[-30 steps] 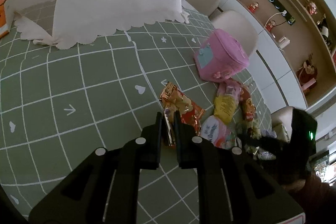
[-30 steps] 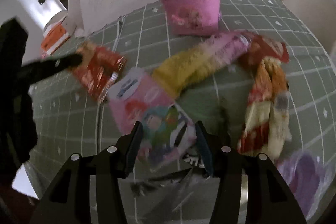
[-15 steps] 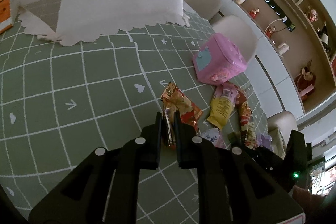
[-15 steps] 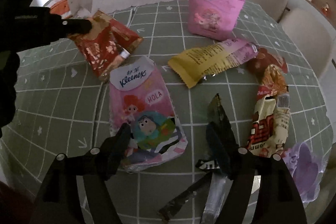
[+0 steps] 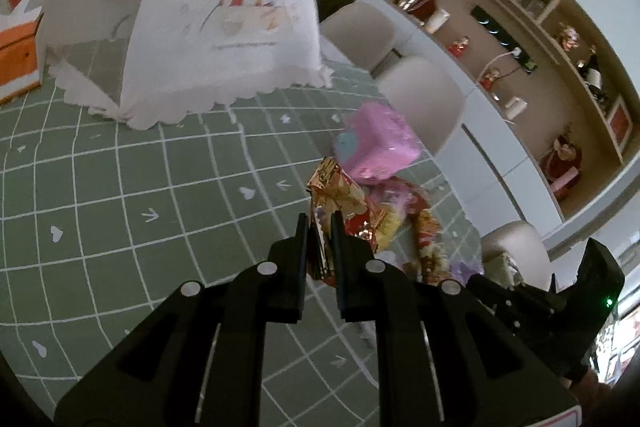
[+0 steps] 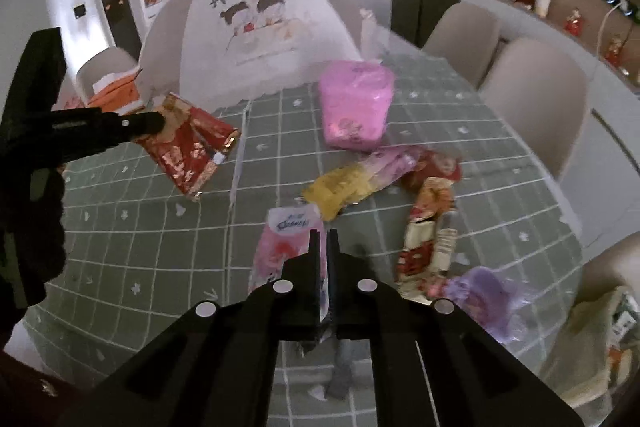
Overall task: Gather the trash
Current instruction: 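Grasp the pink Kleenex tissue pack with the right tool while the left tool holds the snack bag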
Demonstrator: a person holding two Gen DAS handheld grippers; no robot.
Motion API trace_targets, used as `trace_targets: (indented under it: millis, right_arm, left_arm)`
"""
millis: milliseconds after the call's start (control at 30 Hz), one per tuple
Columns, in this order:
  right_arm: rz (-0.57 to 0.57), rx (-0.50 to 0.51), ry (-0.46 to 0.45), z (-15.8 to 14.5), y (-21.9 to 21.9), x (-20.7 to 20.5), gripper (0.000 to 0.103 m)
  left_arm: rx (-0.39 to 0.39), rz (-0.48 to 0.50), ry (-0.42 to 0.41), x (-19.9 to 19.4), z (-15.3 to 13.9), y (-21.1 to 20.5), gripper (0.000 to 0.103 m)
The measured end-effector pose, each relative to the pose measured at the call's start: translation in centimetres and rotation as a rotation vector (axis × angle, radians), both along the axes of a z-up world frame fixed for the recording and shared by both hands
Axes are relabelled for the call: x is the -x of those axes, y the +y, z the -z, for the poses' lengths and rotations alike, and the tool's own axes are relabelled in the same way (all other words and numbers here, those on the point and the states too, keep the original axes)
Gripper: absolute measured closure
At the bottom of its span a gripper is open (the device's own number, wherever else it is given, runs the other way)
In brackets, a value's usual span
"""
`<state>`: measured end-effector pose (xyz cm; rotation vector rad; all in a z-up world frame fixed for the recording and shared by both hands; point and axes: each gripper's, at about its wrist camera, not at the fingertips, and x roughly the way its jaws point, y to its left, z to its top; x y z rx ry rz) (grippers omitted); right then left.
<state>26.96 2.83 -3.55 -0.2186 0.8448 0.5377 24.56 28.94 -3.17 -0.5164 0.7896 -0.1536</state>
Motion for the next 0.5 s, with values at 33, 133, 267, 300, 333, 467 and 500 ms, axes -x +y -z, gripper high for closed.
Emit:
trace_targets:
  millis: [33, 133, 267, 300, 333, 467, 500]
  right_arm:
    - [0.017, 0.004, -0.002, 0.0, -0.4, 0.1, 0.097]
    - [0.044, -0.061, 0.106, 0.9, -2.2, 0.2, 0.097]
    - [0.04, -0.098, 0.191, 2.7, -2.8, 1.2, 0.085]
    - [0.025, -0.094, 0.192, 3.0, -2.5, 1.6, 0.078]
    - [0.004, -0.101, 0.196, 3.3, -2.1, 2.0, 0.064]
    - [-0.085, -0.101, 0.232, 4.8, 0.2, 2.6, 0.056]
    - [-0.098, -0.079, 0.225, 5.1, 0.8, 2.6, 0.056]
  left_arm:
    - [0.0, 0.008, -0.004, 0.2, -0.1, -0.2, 0.092]
    - [0.007, 0.023, -0.001, 0.6, -0.2, -0.9, 0.092]
    - [0.01, 0.033, 0.012, 1.2, 0.4, -1.3, 0.092]
    - [0.009, 0.033, 0.018, 1.3, 0.5, -1.3, 0.092]
    - [0.008, 0.031, 0.023, 1.5, 0.7, -1.3, 0.092]
    - [0.006, 0.006, 0.047, 2.1, 1.4, -0.5, 0.092]
    - [0.006, 0.0, 0.053, 2.2, 1.5, -0.2, 0.092]
